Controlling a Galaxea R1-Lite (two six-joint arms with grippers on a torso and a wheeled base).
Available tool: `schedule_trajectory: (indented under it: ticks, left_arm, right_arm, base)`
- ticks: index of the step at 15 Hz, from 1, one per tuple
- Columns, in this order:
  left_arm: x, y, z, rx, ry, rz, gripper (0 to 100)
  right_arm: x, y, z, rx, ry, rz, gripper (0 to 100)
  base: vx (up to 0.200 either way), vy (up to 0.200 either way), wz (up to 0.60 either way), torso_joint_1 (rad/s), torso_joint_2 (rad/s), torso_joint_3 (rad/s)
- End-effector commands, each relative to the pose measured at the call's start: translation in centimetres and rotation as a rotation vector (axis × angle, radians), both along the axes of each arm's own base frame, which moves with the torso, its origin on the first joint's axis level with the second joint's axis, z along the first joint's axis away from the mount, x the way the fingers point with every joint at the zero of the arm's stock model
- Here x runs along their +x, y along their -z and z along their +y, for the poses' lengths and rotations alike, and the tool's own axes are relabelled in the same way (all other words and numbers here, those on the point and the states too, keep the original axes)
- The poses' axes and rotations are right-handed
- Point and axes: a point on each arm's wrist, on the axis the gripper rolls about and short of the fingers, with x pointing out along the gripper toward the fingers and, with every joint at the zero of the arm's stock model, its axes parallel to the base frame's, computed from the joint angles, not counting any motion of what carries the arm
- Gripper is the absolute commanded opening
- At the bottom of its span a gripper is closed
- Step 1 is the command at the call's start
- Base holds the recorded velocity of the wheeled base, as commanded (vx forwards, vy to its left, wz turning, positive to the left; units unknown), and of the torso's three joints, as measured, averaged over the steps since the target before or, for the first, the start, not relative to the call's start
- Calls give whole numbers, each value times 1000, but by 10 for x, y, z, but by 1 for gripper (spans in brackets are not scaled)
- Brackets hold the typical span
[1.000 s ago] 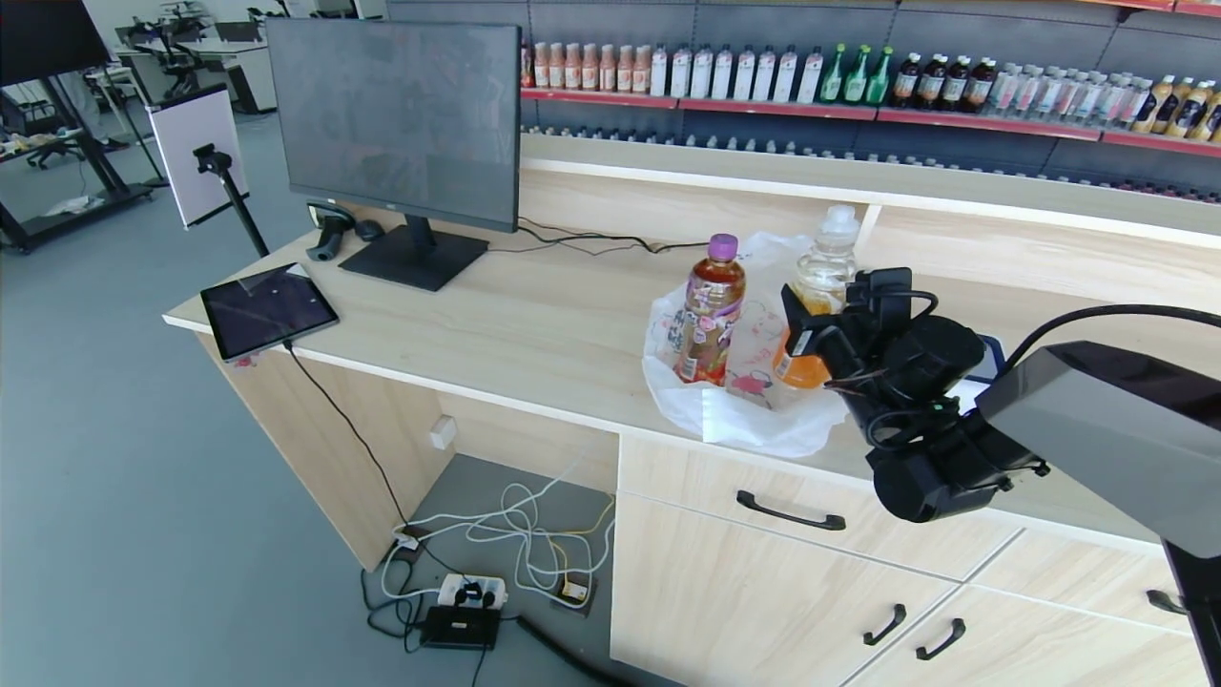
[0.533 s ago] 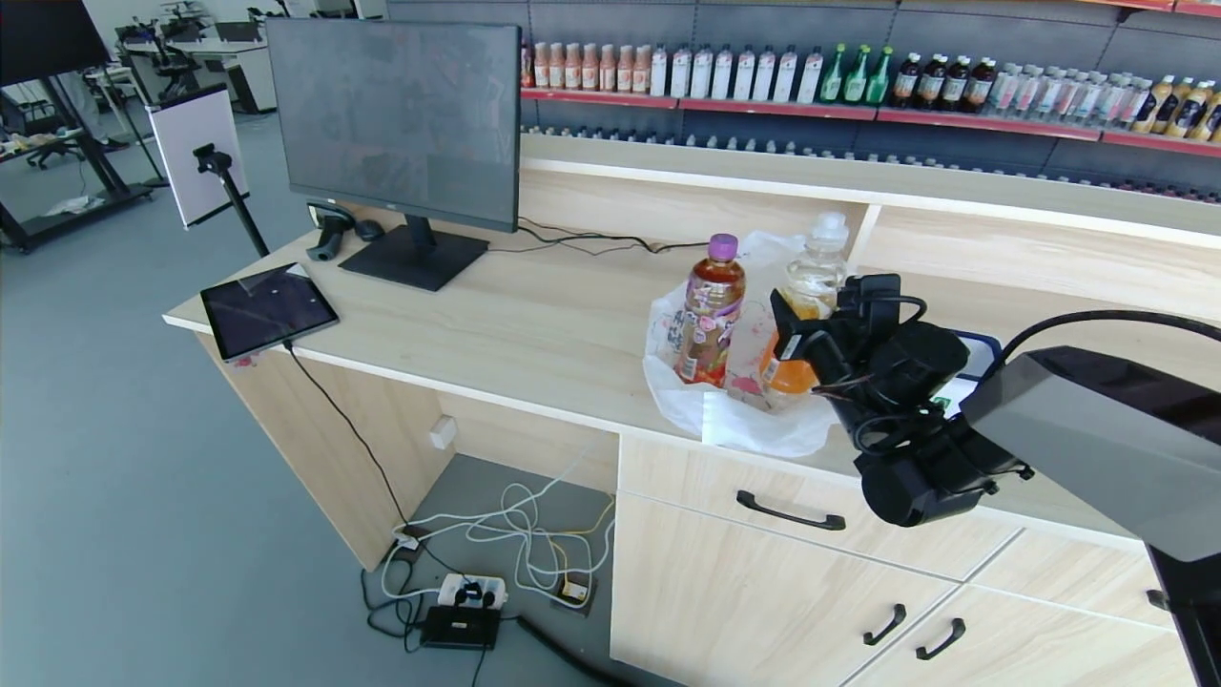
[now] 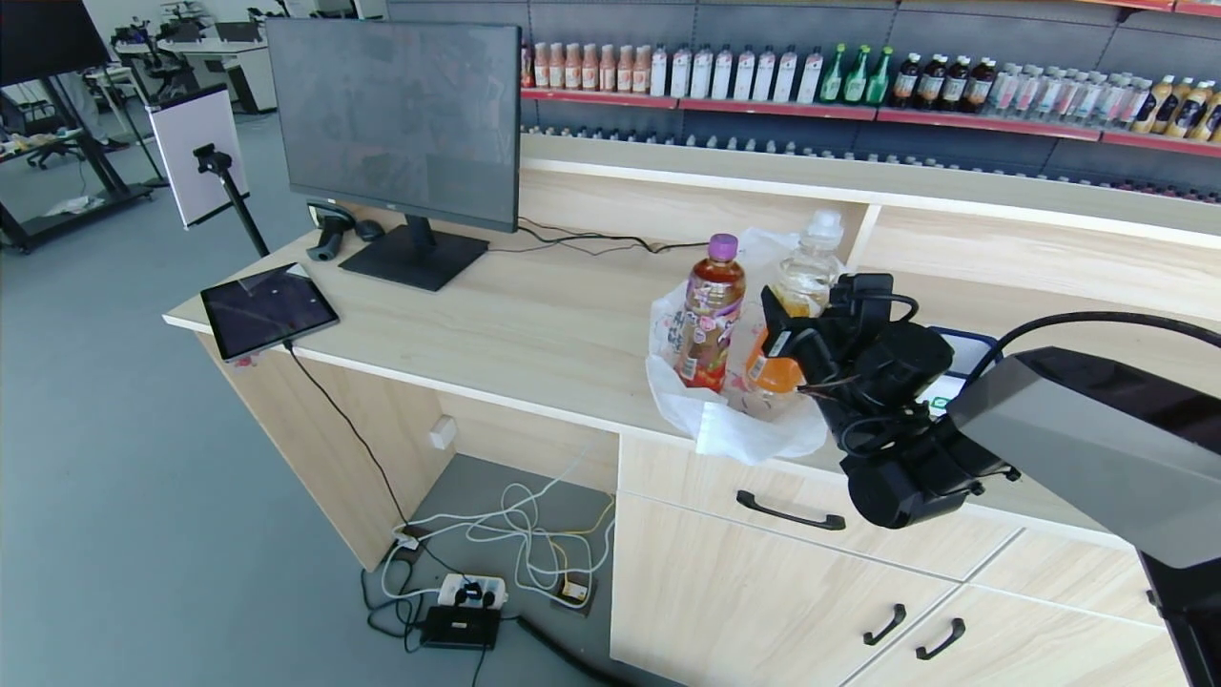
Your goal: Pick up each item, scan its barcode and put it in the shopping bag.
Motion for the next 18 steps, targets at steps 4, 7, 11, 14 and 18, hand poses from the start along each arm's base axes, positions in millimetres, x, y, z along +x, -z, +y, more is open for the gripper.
schedule_trajectory:
  ticks: [4, 7, 11, 14, 18]
  left_arm:
    - [0, 0, 0, 0, -1, 0, 100]
    - [0, 0, 0, 0, -1, 0, 100]
    - [0, 0, 0, 0, -1, 0, 100]
    - [0, 0, 0, 0, -1, 0, 100]
    - [0, 0, 0, 0, -1, 0, 100]
  right_arm:
    - [0, 7, 6, -5, -12, 14, 0]
    - [-1, 15, 12, -11, -24, 32, 0]
    - [0, 20, 12, -15, -24, 45, 0]
    - [0, 21, 12, -16, -24, 48, 0]
    - [0, 23, 12, -18, -24, 54, 0]
  base:
    - [0, 0, 0, 0, 0, 0]
    - [0, 0, 0, 0, 0, 0]
    - [0, 0, 0, 0, 0, 0]
    - [0, 0, 0, 0, 0, 0]
    - [0, 0, 0, 0, 0, 0]
